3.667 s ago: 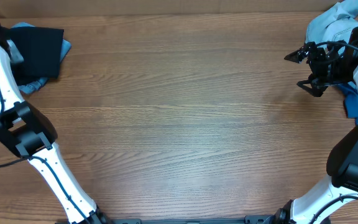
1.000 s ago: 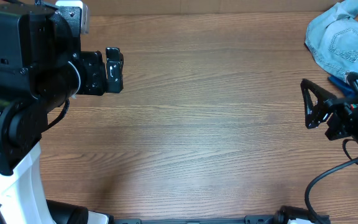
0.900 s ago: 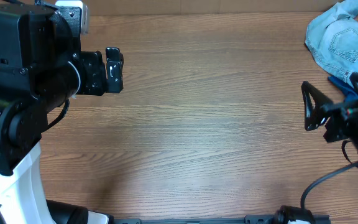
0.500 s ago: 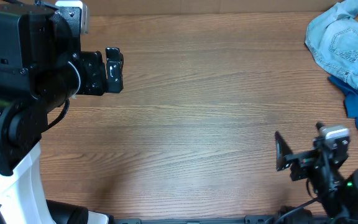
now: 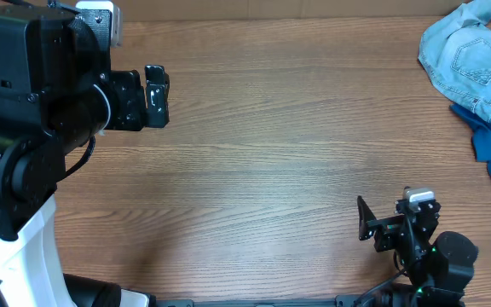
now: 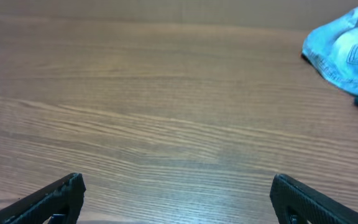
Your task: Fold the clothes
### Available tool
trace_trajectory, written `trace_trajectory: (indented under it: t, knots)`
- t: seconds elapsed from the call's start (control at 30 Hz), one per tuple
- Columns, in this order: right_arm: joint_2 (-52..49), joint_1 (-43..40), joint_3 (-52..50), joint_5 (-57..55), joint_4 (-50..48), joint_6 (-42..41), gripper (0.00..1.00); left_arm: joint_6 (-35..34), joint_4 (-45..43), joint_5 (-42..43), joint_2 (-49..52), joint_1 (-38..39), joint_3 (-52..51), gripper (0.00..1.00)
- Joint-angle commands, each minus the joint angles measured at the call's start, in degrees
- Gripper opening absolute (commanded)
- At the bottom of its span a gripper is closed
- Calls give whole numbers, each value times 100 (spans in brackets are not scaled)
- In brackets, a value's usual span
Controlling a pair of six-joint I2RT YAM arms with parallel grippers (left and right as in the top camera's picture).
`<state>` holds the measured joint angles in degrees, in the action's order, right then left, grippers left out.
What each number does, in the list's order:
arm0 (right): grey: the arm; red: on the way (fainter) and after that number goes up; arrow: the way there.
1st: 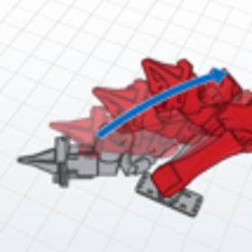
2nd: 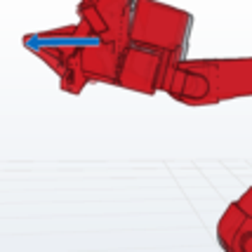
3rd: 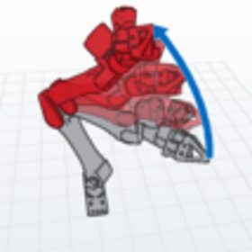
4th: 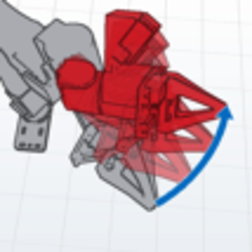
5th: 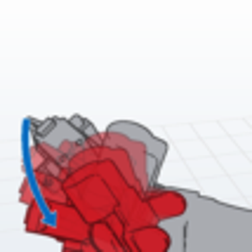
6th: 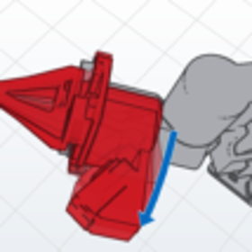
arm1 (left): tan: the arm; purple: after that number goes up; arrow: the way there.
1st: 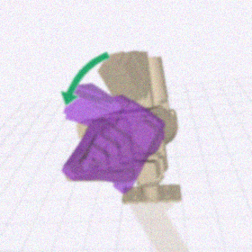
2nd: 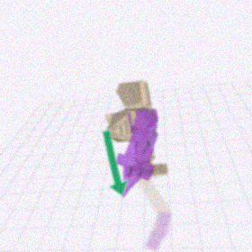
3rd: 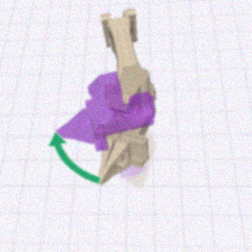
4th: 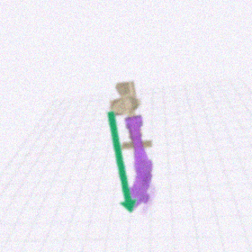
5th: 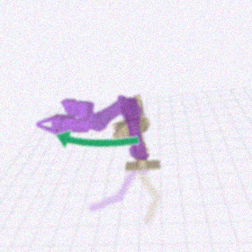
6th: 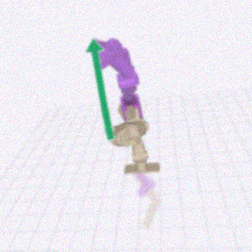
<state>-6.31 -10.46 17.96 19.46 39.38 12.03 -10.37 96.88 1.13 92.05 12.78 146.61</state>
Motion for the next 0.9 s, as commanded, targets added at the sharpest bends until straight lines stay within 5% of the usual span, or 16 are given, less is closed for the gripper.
trace_trajectory:
  t: [0.0,0.87]
  knots:
    - [354,11,-306,-42,-114,24,100,-37,-11,-4,17,37,11,100]
    - [614,11,-848,-17,-184,20,100,-37,-11,-2,17,37,11,100]
